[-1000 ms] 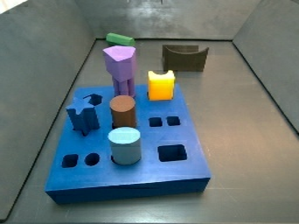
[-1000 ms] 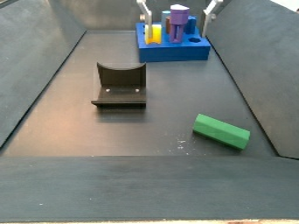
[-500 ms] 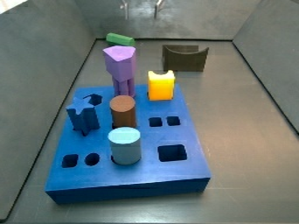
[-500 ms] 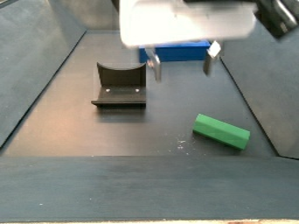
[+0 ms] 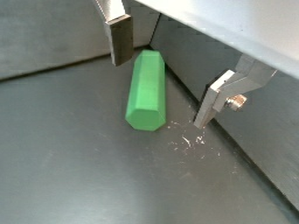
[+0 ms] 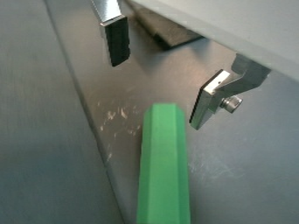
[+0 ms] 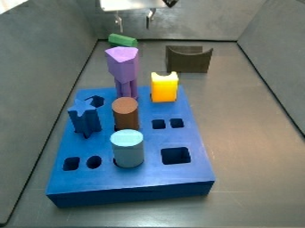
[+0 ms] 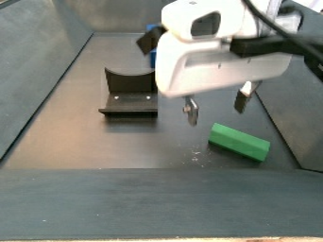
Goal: Pick up the hexagon object. Move up. Place the hexagon object on the fixture. Regrasp the hexagon object. Move to above the board. Insert the hexagon object.
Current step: Pick up the hexagon object.
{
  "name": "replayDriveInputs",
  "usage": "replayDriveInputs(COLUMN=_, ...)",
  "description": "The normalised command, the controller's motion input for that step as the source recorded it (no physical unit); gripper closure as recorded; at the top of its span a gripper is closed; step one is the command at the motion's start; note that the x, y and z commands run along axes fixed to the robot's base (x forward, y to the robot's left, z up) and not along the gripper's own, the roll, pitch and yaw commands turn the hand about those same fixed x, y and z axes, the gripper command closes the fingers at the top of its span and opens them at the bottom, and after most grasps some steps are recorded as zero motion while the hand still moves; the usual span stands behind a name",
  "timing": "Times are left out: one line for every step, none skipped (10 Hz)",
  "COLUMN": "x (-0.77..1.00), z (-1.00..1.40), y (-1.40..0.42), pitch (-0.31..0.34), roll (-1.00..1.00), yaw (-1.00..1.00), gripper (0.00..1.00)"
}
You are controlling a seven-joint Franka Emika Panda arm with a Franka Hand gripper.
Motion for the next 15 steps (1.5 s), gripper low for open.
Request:
replayDriveInputs(x=0.00, z=-0.82, y=0.10, pitch=0.086, roll=-0.10, yaw=0.25, gripper=0.00)
replayDriveInputs(x=0.01, z=-0.75, y=0.03, pitch=0.083, roll=-0.15, yaw=0.21, gripper=0.00)
replayDriveInputs(x=0.00, z=-0.81, y=0.04, pitch=0.086, roll=-0.11, yaw=0.22, gripper=0.00)
replayDriveInputs(x=-0.11, z=-0.80, y=0.03, pitch=0.063, roll=-0.10, yaw=0.28, gripper=0.00)
replayDriveInputs(x=-0.27, z=-0.57, y=0.07, pitch=0.000, roll=-0.09, yaw=0.34, gripper=0.00)
replayDriveInputs(x=-0.21, z=-0.19, y=0.05, pitch=-0.003, roll=-0.02, yaw=0.35, gripper=0.00)
replayDriveInputs(x=-0.14, z=-0.07, y=0.03, pitch=0.000, roll=0.00, yaw=0.25, gripper=0.00)
replayDriveInputs(x=-0.13, z=-0.12, y=0.00, pitch=0.000, roll=-0.01, yaw=0.17, gripper=0.00)
replayDriveInputs(x=-0.16, z=-0.17, y=0.00, pitch=0.000, roll=-0.02, yaw=0.16, gripper=0.00)
replayDriveInputs(x=-0.19, z=-0.19, y=0.00, pitch=-0.004, roll=-0.05, yaw=0.15, gripper=0.00)
replayDriveInputs(x=-0.20, z=-0.26, y=0.00, pitch=-0.029, roll=-0.07, yaw=0.16, gripper=0.00)
replayDriveInputs(x=-0.13, z=-0.14, y=0.00, pitch=-0.026, roll=-0.07, yaw=0.09, gripper=0.00)
replayDriveInputs(x=-0.04, z=0.00, y=0.00, pitch=-0.034, roll=0.00, yaw=0.01, gripper=0.00)
replayDriveInputs(x=0.00, z=0.00, y=0.00, pitch=0.000, roll=0.00, yaw=0.00, gripper=0.00)
replayDriveInputs(x=0.00, z=0.00, y=0.00, pitch=0.000, roll=0.00, yaw=0.00, gripper=1.00)
